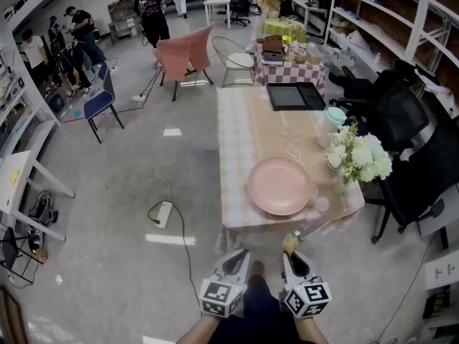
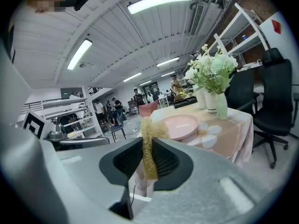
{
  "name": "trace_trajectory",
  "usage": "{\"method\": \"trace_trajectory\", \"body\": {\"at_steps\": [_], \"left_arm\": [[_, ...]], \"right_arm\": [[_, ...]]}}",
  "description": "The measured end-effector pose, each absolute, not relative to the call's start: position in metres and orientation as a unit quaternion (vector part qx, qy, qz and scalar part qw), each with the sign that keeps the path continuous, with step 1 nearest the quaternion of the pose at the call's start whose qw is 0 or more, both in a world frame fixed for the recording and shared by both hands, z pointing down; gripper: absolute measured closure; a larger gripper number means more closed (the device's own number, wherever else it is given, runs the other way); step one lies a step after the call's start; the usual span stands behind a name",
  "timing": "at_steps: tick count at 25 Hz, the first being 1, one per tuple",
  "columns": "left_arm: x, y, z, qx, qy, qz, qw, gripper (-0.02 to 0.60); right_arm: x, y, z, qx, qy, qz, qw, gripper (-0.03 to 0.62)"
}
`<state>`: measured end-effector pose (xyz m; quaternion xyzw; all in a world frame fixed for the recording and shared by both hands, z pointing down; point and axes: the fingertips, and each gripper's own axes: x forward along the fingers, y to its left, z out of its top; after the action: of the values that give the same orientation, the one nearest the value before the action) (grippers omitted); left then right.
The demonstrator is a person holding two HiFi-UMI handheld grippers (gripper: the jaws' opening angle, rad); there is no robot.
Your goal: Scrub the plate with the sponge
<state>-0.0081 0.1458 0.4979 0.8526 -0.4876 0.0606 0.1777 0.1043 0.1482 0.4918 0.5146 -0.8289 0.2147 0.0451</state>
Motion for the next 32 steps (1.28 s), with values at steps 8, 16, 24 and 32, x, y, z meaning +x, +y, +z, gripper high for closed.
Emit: {"method": "trace_trajectory", "body": {"at_steps": [8, 16, 24, 32], "left_arm": [[-0.011, 0.081, 0.491, 0.843, -0.505, 0.052, 0.181, 0.569], [-0.007, 0.016, 0.492, 0.837, -0.514, 0.057, 0.18, 0.569], [0.001, -0.037, 0.5, 0.835, -0.516, 0.066, 0.177, 0.569], [0.0, -0.072, 0.498, 0.827, -0.527, 0.066, 0.182, 0.569]], "right_arm": [[0.101, 0.079, 0.484, 0.496, -0.842, 0.206, 0.054, 0.536], [0.109, 0.013, 0.482, 0.485, -0.85, 0.197, 0.063, 0.536], [0.121, -0.04, 0.488, 0.474, -0.856, 0.196, 0.074, 0.536], [0.112, -0.075, 0.49, 0.444, -0.872, 0.18, 0.098, 0.536]]}}
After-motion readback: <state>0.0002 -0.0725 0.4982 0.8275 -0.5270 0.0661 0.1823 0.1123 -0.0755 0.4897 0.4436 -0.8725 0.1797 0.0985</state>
